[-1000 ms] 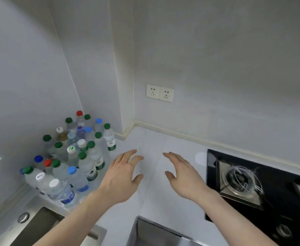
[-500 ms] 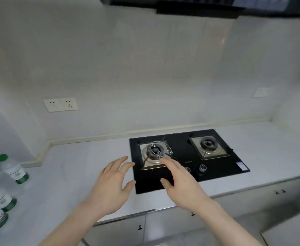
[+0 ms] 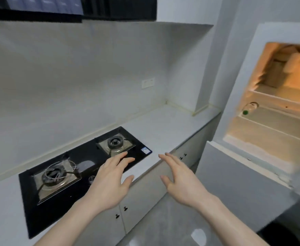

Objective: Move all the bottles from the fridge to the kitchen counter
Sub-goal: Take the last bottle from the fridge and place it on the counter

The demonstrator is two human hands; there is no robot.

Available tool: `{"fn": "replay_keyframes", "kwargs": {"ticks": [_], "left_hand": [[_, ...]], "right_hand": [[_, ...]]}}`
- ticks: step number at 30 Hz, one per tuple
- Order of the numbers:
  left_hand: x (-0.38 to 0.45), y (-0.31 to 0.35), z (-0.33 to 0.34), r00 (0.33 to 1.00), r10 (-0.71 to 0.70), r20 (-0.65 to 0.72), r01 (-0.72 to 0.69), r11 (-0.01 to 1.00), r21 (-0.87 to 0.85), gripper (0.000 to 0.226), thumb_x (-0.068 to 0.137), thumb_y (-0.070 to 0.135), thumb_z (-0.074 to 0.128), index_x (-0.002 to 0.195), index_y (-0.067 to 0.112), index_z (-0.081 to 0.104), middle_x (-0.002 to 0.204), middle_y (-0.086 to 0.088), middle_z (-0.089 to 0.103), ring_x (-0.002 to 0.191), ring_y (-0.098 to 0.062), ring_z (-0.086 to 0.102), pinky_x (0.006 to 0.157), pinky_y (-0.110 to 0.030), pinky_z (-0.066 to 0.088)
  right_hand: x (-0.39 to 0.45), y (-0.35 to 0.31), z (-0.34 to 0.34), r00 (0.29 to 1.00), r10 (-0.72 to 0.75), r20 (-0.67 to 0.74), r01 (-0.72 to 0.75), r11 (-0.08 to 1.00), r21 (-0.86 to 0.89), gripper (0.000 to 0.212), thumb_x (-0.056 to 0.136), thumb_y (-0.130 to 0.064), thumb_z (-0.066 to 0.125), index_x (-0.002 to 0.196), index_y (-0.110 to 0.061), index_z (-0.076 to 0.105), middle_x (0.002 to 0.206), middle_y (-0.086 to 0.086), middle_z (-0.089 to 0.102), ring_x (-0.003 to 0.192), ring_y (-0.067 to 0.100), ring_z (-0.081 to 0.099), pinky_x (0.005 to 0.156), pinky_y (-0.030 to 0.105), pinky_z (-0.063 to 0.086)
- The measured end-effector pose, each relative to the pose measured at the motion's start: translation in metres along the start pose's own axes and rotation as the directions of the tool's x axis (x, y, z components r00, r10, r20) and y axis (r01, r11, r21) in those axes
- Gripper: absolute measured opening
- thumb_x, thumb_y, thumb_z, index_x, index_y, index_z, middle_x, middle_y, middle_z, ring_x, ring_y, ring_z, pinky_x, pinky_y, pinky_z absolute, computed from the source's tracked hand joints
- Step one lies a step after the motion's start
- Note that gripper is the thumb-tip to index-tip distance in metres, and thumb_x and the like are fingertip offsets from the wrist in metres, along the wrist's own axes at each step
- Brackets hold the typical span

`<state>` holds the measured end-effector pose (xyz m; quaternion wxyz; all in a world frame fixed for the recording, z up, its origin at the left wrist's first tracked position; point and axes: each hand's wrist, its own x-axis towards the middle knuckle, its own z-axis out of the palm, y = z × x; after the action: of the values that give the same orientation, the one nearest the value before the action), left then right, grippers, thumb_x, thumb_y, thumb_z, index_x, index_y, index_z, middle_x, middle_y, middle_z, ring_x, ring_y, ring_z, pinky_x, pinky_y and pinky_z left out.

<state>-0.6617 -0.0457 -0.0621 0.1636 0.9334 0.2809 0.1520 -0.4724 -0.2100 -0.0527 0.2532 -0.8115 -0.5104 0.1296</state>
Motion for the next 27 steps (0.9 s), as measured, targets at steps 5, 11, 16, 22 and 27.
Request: {"fn": "replay_keyframes", "kwargs": {"ticks": [5, 11, 16, 22, 27], "left_hand": [[0.082, 0.073, 0.044, 0.981, 0.188, 0.053, -0.186, 0.982, -0.035, 0.05, 0.098, 0.043, 0.056, 0.146, 0.041, 0.042, 0.162, 0.016, 0.027, 0.148, -0.01, 0.025, 0.121, -0.032, 0.023], [0.172, 0.147, 0.089, 0.933, 0.346, 0.093, -0.341, 0.937, -0.07, 0.051, 0.099, 0.042, 0.056, 0.147, 0.039, 0.041, 0.163, 0.014, 0.025, 0.149, -0.01, 0.023, 0.12, -0.031, 0.021], [0.259, 0.183, 0.126, 0.897, 0.427, 0.108, -0.418, 0.903, -0.098, 0.051, 0.099, 0.042, 0.055, 0.148, 0.039, 0.042, 0.164, 0.013, 0.025, 0.15, -0.011, 0.023, 0.12, -0.031, 0.02], [0.365, 0.214, 0.165, 0.856, 0.496, 0.149, -0.484, 0.868, -0.111, 0.053, 0.098, 0.043, 0.055, 0.148, 0.036, 0.042, 0.164, 0.009, 0.027, 0.15, -0.014, 0.024, 0.121, -0.035, 0.023], [0.437, 0.257, 0.2, 0.801, 0.564, 0.2, -0.547, 0.826, -0.138, 0.055, 0.099, 0.042, 0.053, 0.152, 0.034, 0.039, 0.163, 0.009, 0.026, 0.15, -0.016, 0.024, 0.122, -0.038, 0.026]], "right_hand": [[-0.017, 0.076, -0.056, 0.982, 0.145, -0.124, -0.147, 0.989, -0.003, 0.063, 0.102, -0.031, 0.055, 0.159, -0.034, 0.028, 0.168, -0.011, 0.02, 0.153, 0.011, 0.023, 0.12, 0.021, 0.017], [-0.008, 0.147, -0.109, 0.94, 0.258, -0.223, -0.263, 0.965, 0.007, 0.063, 0.102, -0.034, 0.055, 0.158, -0.035, 0.027, 0.168, -0.013, 0.019, 0.153, 0.011, 0.022, 0.121, 0.023, 0.018], [0.029, 0.207, -0.15, 0.895, 0.336, -0.294, -0.348, 0.937, 0.01, 0.063, 0.1, -0.033, 0.057, 0.157, -0.038, 0.029, 0.167, -0.012, 0.022, 0.153, 0.012, 0.024, 0.121, 0.026, 0.02], [0.081, 0.274, -0.195, 0.842, 0.426, -0.33, -0.444, 0.896, 0.023, 0.062, 0.101, -0.034, 0.055, 0.157, -0.037, 0.03, 0.167, -0.014, 0.022, 0.153, 0.01, 0.023, 0.122, 0.026, 0.021], [0.104, 0.326, -0.228, 0.785, 0.499, -0.367, -0.523, 0.851, 0.038, 0.061, 0.101, -0.033, 0.056, 0.157, -0.037, 0.031, 0.167, -0.014, 0.023, 0.152, 0.01, 0.026, 0.122, 0.026, 0.024]]}}
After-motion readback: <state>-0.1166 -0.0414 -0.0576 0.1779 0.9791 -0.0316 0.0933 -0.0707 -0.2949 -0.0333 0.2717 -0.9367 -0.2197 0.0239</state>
